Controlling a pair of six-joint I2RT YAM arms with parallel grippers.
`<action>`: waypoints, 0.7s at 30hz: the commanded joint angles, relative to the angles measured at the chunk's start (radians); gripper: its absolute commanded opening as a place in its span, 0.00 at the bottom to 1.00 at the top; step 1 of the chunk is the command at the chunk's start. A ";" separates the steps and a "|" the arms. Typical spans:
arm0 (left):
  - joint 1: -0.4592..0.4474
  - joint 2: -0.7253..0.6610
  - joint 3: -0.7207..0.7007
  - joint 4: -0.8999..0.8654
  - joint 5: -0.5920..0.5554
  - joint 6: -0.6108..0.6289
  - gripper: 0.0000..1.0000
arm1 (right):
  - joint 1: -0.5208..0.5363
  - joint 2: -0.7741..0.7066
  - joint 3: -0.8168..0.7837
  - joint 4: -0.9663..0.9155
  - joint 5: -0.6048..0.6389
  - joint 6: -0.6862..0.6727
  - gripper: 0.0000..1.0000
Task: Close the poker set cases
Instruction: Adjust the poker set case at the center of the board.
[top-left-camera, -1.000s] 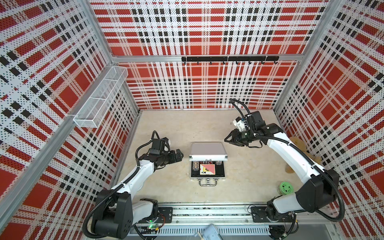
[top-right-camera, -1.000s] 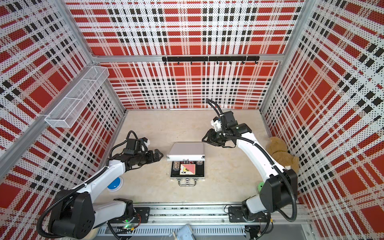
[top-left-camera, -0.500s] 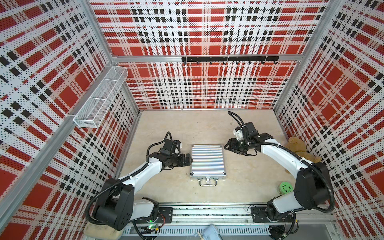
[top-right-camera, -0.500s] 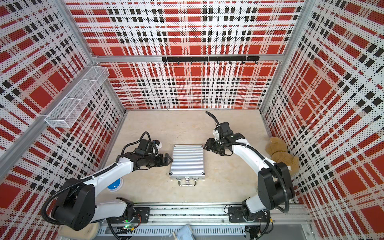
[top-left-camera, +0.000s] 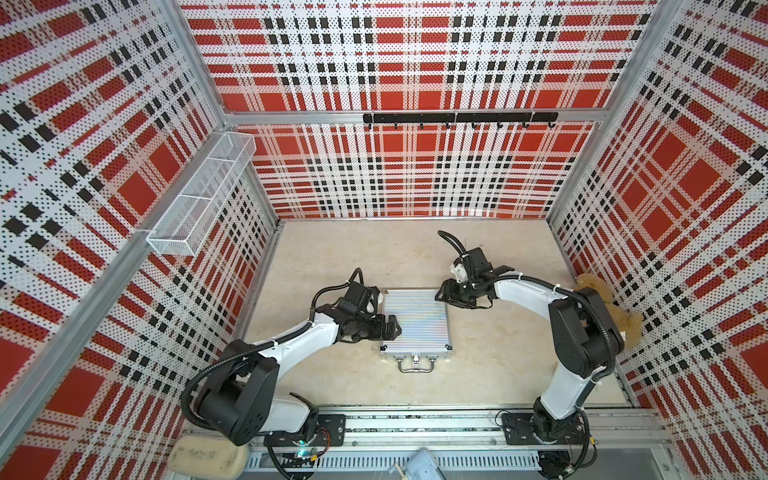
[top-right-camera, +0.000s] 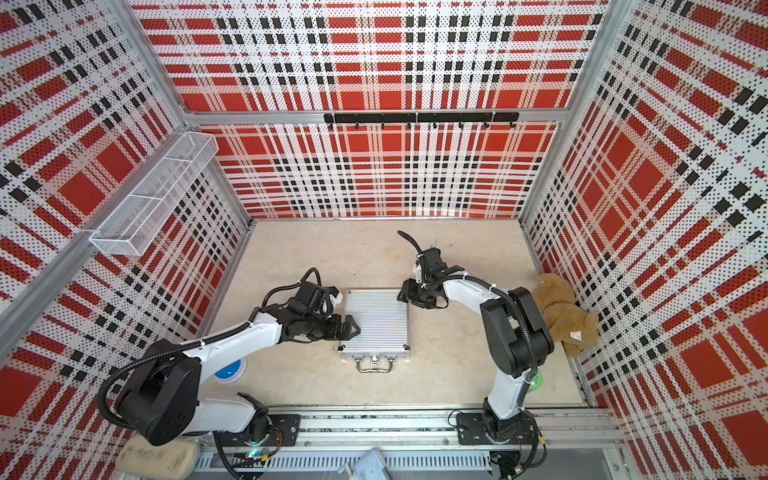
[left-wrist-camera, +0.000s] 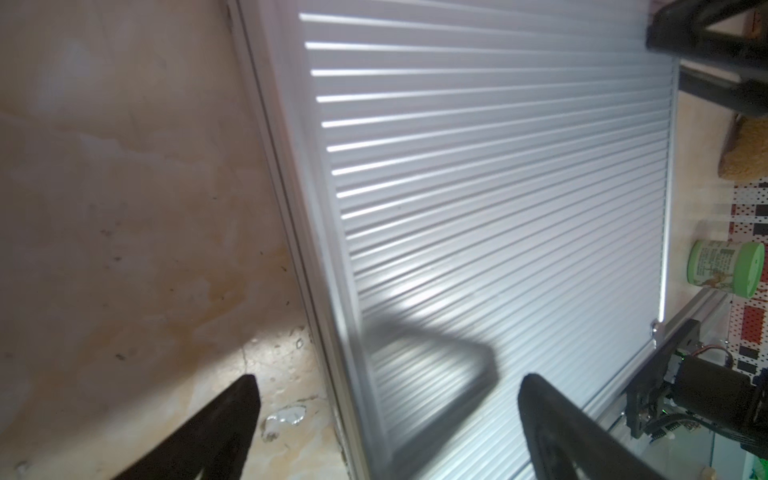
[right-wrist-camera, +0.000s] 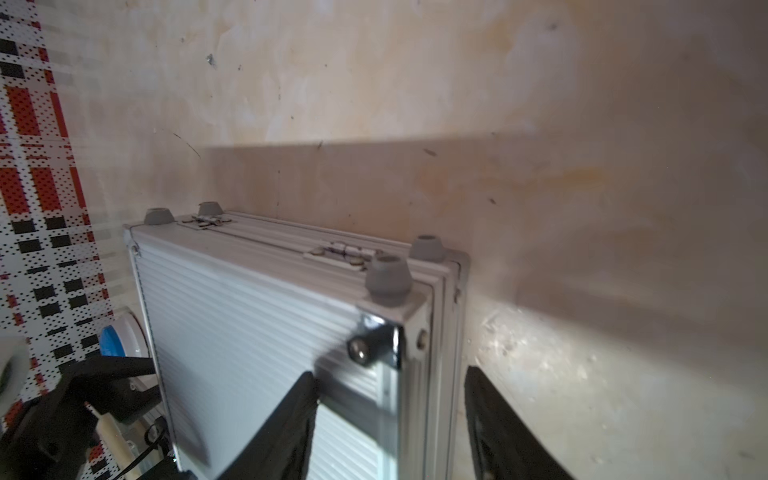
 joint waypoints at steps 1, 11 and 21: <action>-0.011 0.031 0.041 0.005 0.049 -0.004 0.98 | 0.006 0.052 0.072 0.042 -0.037 -0.033 0.56; -0.050 0.110 0.100 -0.004 0.133 0.004 0.93 | 0.010 0.219 0.278 -0.026 -0.130 -0.083 0.51; -0.139 0.204 0.173 0.016 0.136 -0.027 0.93 | 0.012 0.326 0.443 -0.099 -0.140 -0.128 0.51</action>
